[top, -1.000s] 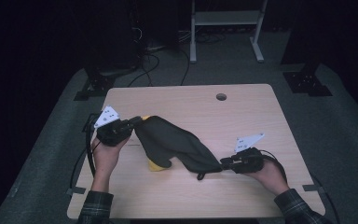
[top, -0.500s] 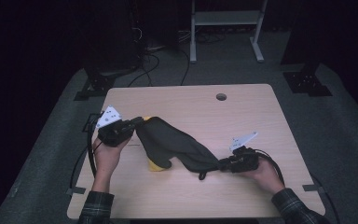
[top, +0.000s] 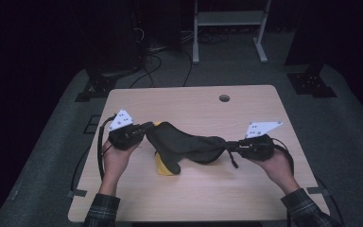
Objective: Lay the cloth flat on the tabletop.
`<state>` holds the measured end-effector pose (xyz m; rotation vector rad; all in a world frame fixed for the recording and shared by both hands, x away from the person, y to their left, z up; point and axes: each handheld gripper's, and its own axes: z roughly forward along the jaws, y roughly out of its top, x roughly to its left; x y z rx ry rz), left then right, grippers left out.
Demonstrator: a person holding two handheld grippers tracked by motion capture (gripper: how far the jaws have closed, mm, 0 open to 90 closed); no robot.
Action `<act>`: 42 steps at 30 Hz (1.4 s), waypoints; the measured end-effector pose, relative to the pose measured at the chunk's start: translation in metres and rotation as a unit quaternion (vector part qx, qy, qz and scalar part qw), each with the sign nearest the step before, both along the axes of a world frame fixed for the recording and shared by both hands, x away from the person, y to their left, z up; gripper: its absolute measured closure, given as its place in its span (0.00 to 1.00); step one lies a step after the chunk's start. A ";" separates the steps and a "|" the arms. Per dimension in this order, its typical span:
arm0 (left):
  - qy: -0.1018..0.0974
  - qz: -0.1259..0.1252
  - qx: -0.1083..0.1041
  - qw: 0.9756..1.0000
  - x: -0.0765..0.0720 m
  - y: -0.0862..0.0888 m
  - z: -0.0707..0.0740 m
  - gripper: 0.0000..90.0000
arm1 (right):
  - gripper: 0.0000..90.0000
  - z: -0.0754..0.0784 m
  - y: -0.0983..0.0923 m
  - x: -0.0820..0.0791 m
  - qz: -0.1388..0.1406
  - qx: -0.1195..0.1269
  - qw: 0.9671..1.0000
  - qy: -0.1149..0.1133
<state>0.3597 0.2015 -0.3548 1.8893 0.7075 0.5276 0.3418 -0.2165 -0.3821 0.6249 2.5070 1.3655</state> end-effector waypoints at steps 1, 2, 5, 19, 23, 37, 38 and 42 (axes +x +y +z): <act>0.000 0.000 0.000 1.000 0.000 0.000 0.000 0.94 | 0.91 0.000 0.000 0.000 0.000 0.000 1.000 0.000; 0.001 -0.001 0.003 1.000 0.000 -0.001 0.000 0.94 | 0.91 -0.001 0.018 -0.007 0.028 -0.008 1.000 -0.002; 0.003 -0.004 0.000 1.000 0.000 -0.003 -0.001 0.94 | 0.91 -0.010 0.040 -0.011 0.057 -0.018 0.998 0.005; 0.007 -0.015 0.009 1.000 0.000 -0.011 -0.005 0.93 | 0.90 -0.066 0.120 -0.019 0.144 -0.092 0.984 0.054; 0.007 -0.017 0.009 1.000 0.000 -0.012 -0.006 0.93 | 0.65 -0.064 0.115 -0.021 0.145 -0.079 0.984 0.064; 0.006 -0.016 0.009 1.000 0.000 -0.012 -0.005 0.93 | 0.51 -0.052 0.029 -0.016 0.028 -0.029 0.997 0.066; 0.006 -0.017 0.009 1.000 0.000 -0.012 -0.005 0.93 | 0.50 -0.056 0.027 -0.016 0.025 -0.035 0.996 0.073; 0.005 -0.017 0.010 1.000 -0.001 -0.012 -0.004 0.93 | 0.47 -0.073 0.029 -0.019 0.025 -0.062 0.994 0.089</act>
